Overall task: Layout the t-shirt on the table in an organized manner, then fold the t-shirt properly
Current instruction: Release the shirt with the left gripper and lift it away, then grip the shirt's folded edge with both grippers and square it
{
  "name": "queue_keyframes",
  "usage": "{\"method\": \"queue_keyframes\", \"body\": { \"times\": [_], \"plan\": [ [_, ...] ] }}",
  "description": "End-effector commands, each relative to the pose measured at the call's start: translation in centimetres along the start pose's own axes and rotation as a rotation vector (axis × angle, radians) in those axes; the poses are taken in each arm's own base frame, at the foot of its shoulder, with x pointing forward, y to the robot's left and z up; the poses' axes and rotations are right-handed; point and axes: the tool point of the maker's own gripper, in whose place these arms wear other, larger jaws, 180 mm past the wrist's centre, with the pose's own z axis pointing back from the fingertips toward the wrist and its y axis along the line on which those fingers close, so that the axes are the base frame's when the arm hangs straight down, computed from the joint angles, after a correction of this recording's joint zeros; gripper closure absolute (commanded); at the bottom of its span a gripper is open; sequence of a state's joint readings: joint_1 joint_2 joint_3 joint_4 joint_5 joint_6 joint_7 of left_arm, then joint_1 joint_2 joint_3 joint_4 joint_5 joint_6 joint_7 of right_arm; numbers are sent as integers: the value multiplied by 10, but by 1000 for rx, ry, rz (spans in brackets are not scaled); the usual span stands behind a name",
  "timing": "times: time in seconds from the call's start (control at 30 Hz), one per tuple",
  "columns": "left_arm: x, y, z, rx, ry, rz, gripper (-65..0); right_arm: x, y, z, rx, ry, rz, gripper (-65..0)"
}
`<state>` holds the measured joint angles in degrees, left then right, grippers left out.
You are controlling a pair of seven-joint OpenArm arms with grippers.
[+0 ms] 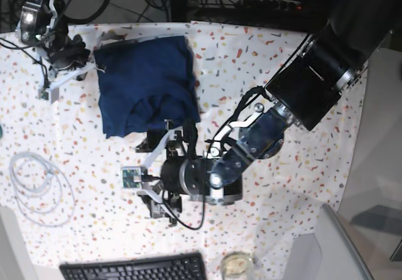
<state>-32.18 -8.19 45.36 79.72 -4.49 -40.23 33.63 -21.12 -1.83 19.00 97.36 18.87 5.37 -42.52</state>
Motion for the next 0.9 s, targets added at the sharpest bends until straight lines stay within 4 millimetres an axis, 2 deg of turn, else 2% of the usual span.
{"method": "queue_keyframes", "body": {
  "times": [0.0,0.07,0.13,0.2,0.27,0.3,0.4,0.53,0.6,0.7,0.77,0.87],
  "plan": [
    [14,9,11,26,-62,44,-479,16,3,8,9,-52,14,-12],
    [10,3,25,38,-103,162,-476,23,6,18,11,-74,29,-12],
    [4,-11,39,51,-139,265,-418,29,9,28,12,-103,42,-12],
    [-4,-32,48,63,-159,334,-278,29,12,33,18,-113,40,-12],
    [-13,-55,52,66,-151,381,-77,27,15,35,25,-113,43,-12],
    [-16,-66,52,61,-143,398,0,25,20,34,37,-108,51,-12],
    [-25,-103,48,17,-115,448,0,15,49,30,105,-81,102,-12],
    [-26,-131,43,-19,-174,524,0,12,71,29,152,-73,129,-12],
    [-30,-145,39,-40,-189,571,0,16,70,27,137,-79,108,-12],
    [-50,-173,34,-90,-133,617,0,11,66,22,127,-59,97,-12],
    [-62,-184,30,-110,-97,637,0,0,63,13,120,-19,88,-12],
    [-92,-199,28,-127,4,624,0,-15,57,-2,108,11,68,-12]
  ]
}}
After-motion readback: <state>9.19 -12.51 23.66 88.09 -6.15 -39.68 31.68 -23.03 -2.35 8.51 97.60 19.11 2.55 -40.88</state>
